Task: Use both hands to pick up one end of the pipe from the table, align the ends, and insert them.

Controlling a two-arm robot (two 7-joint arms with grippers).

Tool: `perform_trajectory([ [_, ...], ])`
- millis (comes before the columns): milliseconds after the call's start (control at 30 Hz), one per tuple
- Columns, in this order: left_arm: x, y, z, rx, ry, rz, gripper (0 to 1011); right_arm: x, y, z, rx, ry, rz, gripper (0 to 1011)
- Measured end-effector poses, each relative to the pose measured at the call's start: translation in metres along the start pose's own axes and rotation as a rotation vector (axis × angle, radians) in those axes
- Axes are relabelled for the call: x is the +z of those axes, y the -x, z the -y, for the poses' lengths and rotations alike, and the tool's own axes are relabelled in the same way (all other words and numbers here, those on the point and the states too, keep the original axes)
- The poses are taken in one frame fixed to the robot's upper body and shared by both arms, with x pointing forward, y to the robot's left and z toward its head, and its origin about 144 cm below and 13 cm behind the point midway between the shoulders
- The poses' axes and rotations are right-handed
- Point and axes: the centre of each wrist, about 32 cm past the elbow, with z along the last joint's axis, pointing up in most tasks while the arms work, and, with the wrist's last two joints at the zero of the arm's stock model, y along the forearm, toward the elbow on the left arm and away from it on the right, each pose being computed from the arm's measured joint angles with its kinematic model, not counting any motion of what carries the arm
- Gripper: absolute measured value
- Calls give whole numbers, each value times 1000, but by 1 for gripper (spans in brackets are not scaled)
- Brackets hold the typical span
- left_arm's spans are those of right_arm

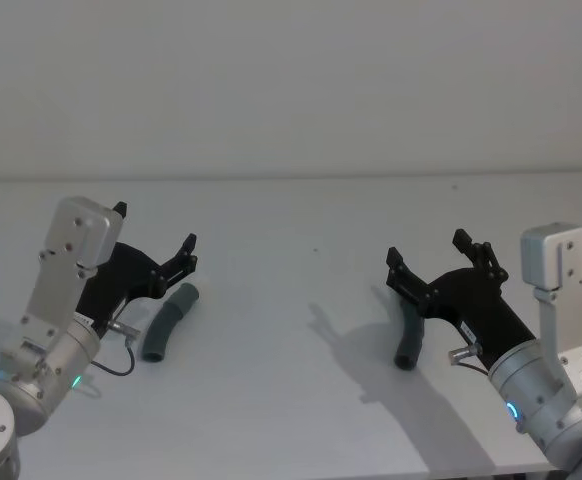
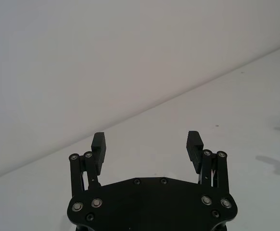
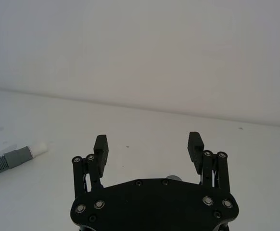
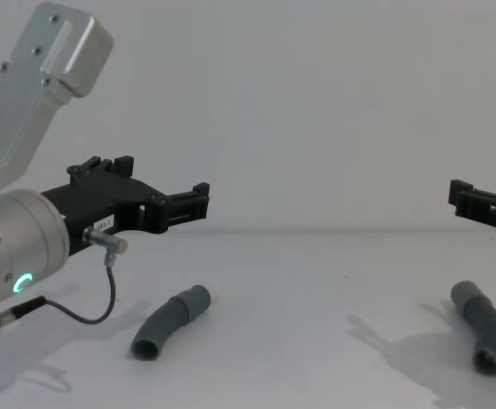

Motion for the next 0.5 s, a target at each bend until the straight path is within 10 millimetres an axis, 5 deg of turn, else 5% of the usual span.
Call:
perform_trajectory([
  [500,0,0,0,0,0,0,1001,0,0,0,0,0,0,1004],
])
